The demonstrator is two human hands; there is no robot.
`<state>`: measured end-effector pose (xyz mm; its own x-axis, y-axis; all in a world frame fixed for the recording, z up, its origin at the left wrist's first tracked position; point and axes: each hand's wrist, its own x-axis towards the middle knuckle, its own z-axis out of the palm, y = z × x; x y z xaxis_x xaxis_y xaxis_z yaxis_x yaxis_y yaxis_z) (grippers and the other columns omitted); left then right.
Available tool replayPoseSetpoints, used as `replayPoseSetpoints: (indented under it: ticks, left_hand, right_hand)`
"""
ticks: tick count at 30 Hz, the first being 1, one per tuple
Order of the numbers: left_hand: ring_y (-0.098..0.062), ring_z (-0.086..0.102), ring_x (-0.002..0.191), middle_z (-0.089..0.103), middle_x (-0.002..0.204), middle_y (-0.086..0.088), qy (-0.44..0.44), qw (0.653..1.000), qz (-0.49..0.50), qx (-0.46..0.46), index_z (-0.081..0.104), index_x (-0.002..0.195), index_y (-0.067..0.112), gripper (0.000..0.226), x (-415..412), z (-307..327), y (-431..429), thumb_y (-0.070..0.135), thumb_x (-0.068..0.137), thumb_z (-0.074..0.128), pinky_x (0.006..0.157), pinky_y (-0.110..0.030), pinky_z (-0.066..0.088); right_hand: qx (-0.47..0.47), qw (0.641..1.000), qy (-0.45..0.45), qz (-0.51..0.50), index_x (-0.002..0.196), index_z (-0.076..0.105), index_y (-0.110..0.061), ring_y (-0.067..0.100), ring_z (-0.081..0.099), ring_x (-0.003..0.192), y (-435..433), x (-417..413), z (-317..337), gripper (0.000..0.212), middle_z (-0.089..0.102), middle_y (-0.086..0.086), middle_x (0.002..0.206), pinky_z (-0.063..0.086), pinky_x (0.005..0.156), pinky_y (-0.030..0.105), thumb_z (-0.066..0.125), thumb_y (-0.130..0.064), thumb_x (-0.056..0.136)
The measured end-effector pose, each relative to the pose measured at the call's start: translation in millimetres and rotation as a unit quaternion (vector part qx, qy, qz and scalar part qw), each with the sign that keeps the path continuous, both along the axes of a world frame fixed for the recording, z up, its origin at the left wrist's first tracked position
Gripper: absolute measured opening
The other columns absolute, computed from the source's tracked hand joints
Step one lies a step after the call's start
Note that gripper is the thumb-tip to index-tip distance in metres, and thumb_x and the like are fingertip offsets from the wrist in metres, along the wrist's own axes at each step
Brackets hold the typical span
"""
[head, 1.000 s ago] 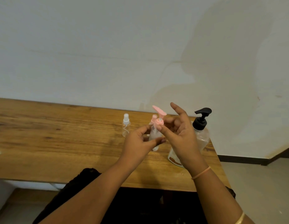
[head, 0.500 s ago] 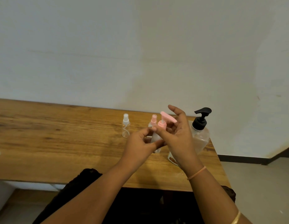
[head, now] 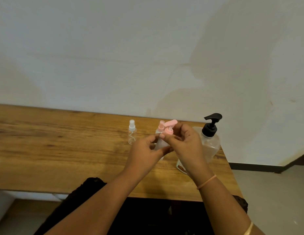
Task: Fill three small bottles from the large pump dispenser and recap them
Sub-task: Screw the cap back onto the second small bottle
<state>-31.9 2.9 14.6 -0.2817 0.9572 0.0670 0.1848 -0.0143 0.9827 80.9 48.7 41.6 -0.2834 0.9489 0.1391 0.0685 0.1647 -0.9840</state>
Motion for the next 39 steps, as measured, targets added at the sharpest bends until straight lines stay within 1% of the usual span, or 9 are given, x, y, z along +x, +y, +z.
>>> replayPoseSetpoints:
  ticks: [4, 11, 17, 20, 25, 27, 32, 34, 39]
  left_hand:
    - [-0.017, 0.070, 0.086, 0.074, 0.094, 0.002, -0.054, 0.998, -0.015, -0.004, 0.068, 0.106, 0.024, 0.041, -2, 5, 1, 0.029, 0.067, 0.078, 0.074, -0.045, 0.059]
    - [-0.010, 0.070, 0.084, 0.074, 0.091, 0.006, -0.035, 0.999, -0.003, 0.009, 0.067, 0.101, 0.029, 0.032, -2, 0, 2, 0.022, 0.072, 0.078, 0.071, -0.035, 0.059]
    - [-0.016, 0.070, 0.075, 0.073, 0.083, -0.001, -0.103, 0.990, -0.095, -0.016, 0.069, 0.093, 0.016, 0.022, -8, 12, 0, 0.016, 0.072, 0.073, 0.060, -0.031, 0.058]
    - [-0.012, 0.070, 0.072, 0.073, 0.079, 0.002, -0.095, 0.991, -0.088, -0.026, 0.069, 0.090, 0.017, 0.015, -6, 10, -1, 0.012, 0.076, 0.073, 0.056, -0.026, 0.056]
    - [-0.027, 0.070, 0.076, 0.073, 0.078, -0.005, -0.033, 0.999, -0.012, 0.000, 0.068, 0.084, 0.020, 0.026, 4, 3, -1, 0.039, 0.067, 0.073, 0.067, -0.046, 0.058]
    - [-0.028, 0.070, 0.079, 0.073, 0.083, -0.007, -0.025, 1.000, -0.014, -0.013, 0.069, 0.088, 0.018, 0.031, 2, 6, -1, 0.040, 0.066, 0.072, 0.070, -0.049, 0.057]
    - [-0.014, 0.071, 0.083, 0.074, 0.095, -0.002, -0.107, 0.980, -0.134, -0.100, 0.067, 0.106, 0.013, 0.025, -20, 16, -3, 0.014, 0.081, 0.069, 0.061, -0.023, 0.055]
    - [-0.015, 0.070, 0.090, 0.074, 0.099, -0.003, -0.131, 0.971, -0.164, -0.116, 0.067, 0.106, 0.015, 0.025, -25, 17, -4, 0.013, 0.081, 0.068, 0.065, -0.024, 0.056]
    - [-0.019, 0.070, 0.090, 0.074, 0.098, -0.007, -0.129, 0.978, -0.130, -0.105, 0.067, 0.107, 0.012, 0.028, -20, 12, -2, 0.013, 0.079, 0.069, 0.074, -0.034, 0.059]
  right_hand:
    - [-0.072, 0.985, 0.077, 0.136, 0.121, 0.059, -0.012, 0.012, 0.063, 0.107, -1, 8, 7, 0.030, 0.068, 0.003, 0.113, 0.052, 0.083, 0.024, 0.056, -0.008, 0.091]
    - [-0.049, 0.997, 0.051, 0.007, 0.105, 0.069, -0.009, 0.015, 0.068, 0.098, 4, 0, 1, 0.027, 0.074, 0.004, 0.098, 0.054, 0.089, 0.039, 0.070, -0.002, 0.079]
    - [-0.088, 0.980, 0.106, 0.141, 0.112, 0.064, -0.009, 0.017, 0.066, 0.103, 4, 12, 8, 0.029, 0.071, 0.007, 0.106, 0.054, 0.084, 0.026, 0.061, -0.009, 0.083]
    - [-0.072, 0.989, 0.079, 0.100, 0.113, 0.065, -0.007, 0.014, 0.067, 0.099, 4, 8, 7, 0.027, 0.073, 0.005, 0.101, 0.054, 0.081, 0.025, 0.060, -0.005, 0.086]
    - [-0.007, 1.000, -0.016, -0.015, 0.109, 0.068, -0.015, 0.014, 0.067, 0.096, 1, -11, -7, 0.023, 0.073, 0.000, 0.097, 0.054, 0.088, 0.039, 0.061, -0.006, 0.089]
    - [-0.005, 1.000, -0.009, -0.002, 0.107, 0.068, -0.015, 0.016, 0.067, 0.096, 1, -11, -8, 0.021, 0.073, 0.000, 0.096, 0.054, 0.088, 0.038, 0.061, -0.006, 0.089]
    - [-0.116, 0.974, 0.109, 0.162, 0.111, 0.065, -0.009, 0.022, 0.064, 0.107, 6, 12, 3, 0.034, 0.070, 0.009, 0.109, 0.051, 0.093, 0.034, 0.063, -0.017, 0.078]
    - [-0.125, 0.966, 0.114, 0.195, 0.110, 0.065, -0.010, 0.022, 0.063, 0.106, 5, 14, 5, 0.036, 0.071, 0.008, 0.107, 0.050, 0.093, 0.035, 0.062, -0.019, 0.076]
    - [-0.075, 0.986, 0.085, 0.121, 0.106, 0.065, -0.010, 0.008, 0.067, 0.091, 0, 4, 1, 0.020, 0.073, -0.001, 0.091, 0.053, 0.079, 0.021, 0.057, -0.007, 0.088]
